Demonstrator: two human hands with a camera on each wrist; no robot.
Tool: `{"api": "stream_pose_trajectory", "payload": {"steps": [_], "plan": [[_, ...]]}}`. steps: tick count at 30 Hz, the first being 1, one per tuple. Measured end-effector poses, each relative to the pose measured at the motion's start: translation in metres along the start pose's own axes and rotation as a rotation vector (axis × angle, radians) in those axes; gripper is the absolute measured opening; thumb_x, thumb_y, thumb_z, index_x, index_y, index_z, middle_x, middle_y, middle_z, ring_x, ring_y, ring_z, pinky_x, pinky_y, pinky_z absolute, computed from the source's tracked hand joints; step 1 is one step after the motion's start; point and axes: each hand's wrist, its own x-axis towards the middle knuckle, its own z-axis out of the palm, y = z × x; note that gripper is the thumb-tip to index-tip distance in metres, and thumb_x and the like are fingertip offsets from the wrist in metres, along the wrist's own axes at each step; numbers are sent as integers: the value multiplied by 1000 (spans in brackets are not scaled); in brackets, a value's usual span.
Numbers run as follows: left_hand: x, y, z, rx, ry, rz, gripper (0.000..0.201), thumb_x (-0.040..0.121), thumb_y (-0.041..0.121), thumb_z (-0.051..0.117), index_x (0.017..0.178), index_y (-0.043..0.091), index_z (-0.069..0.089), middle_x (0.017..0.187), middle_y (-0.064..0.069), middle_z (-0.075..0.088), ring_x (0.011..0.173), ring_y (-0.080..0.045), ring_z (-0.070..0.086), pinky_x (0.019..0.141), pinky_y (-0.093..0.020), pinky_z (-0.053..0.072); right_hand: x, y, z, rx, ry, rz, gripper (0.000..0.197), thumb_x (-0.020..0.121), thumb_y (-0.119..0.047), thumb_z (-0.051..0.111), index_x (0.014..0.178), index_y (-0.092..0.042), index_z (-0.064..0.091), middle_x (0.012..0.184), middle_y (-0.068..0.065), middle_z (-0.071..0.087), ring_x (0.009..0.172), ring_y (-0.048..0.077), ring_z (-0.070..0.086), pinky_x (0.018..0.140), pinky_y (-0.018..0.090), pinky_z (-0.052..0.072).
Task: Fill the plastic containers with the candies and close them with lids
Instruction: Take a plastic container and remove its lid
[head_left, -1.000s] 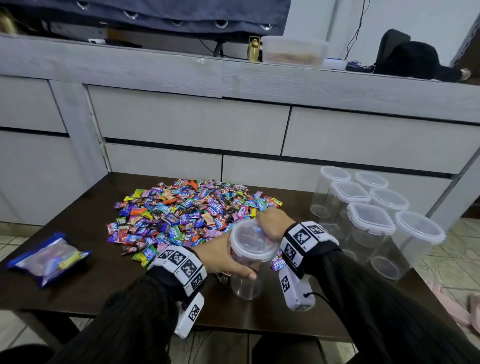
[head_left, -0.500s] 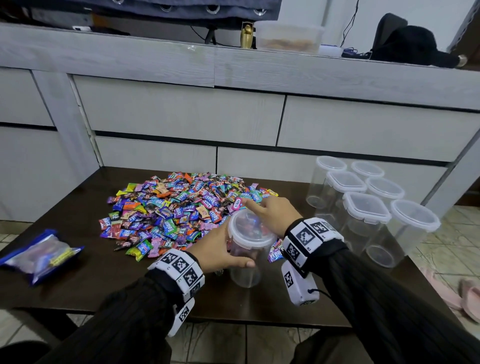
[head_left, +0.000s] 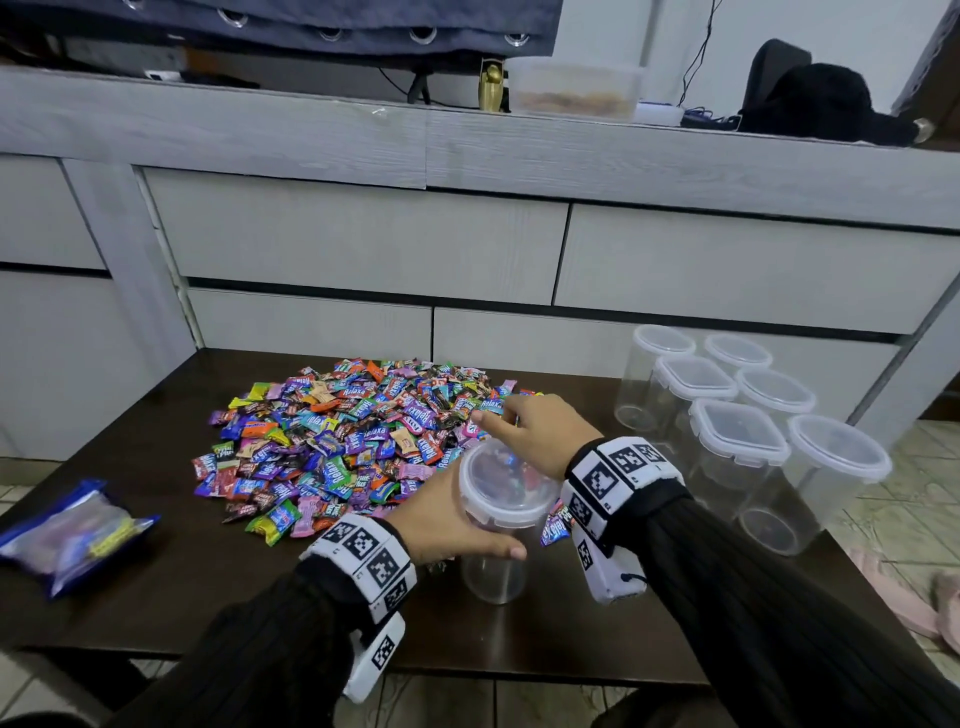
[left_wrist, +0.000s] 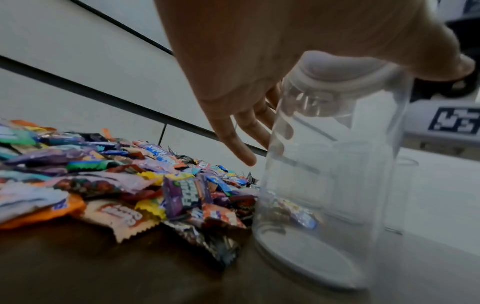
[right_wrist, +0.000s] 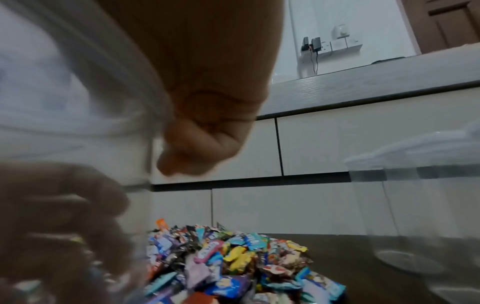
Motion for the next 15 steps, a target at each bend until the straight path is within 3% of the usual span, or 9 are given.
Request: {"api": "stream_pose_trajectory", "payload": {"steps": [2, 4, 7, 11, 13, 15], "plan": [[-1, 0, 4, 32, 39, 10, 86, 47, 43, 91, 121, 40, 47, 119, 17, 65, 115, 5, 58, 97, -13, 42, -2, -1, 0, -67, -37, 82, 62, 90, -68, 31, 57, -16, 39, 58, 3, 46, 56, 16, 43, 50, 31, 26], [-3, 0, 6, 40, 66, 12, 85, 46, 49, 89, 119, 42, 47, 119, 21, 63, 116, 5, 57, 99, -16, 43, -5, -4, 3, -84, -85, 116, 65, 90, -68, 30, 54, -15, 35, 55, 4, 40, 52, 17, 38, 48, 32, 22], [-5, 0, 2, 36, 18, 15, 88, 49, 46, 89, 125, 38, 45, 126, 14, 61, 120, 1, 55, 102, -19, 42, -7, -5, 4, -27, -57, 26, 61, 91, -65, 37, 58, -14, 32, 57, 6, 37, 56, 22, 37, 54, 35, 25], [-6, 6, -10, 32, -81, 19, 87, 53, 34, 90, 127, 33, 45, 126, 13, 63, 122, -2, 56, 100, -17, 42, -10, -2, 4, 152, -1, -114, 52, 87, -63, 48, 71, -14, 49, 64, 5, 52, 60, 17, 45, 59, 32, 35], [-7, 7, -10, 36, -114, 37, 89, 54, 32, 90, 129, 35, 42, 126, 19, 62, 123, -1, 55, 101, -15, 41, -11, -2, 4, 228, 41, -116, 48, 87, -61, 50, 71, -15, 50, 63, 3, 53, 58, 14, 45, 59, 30, 37], [-9, 4, -4, 17, -49, 45, 93, 52, 35, 91, 130, 35, 41, 128, 14, 61, 124, -2, 54, 106, -23, 41, -12, -2, 2, 251, 85, -71, 47, 90, -59, 46, 65, -18, 44, 59, -2, 47, 57, 13, 43, 58, 30, 35]]}}
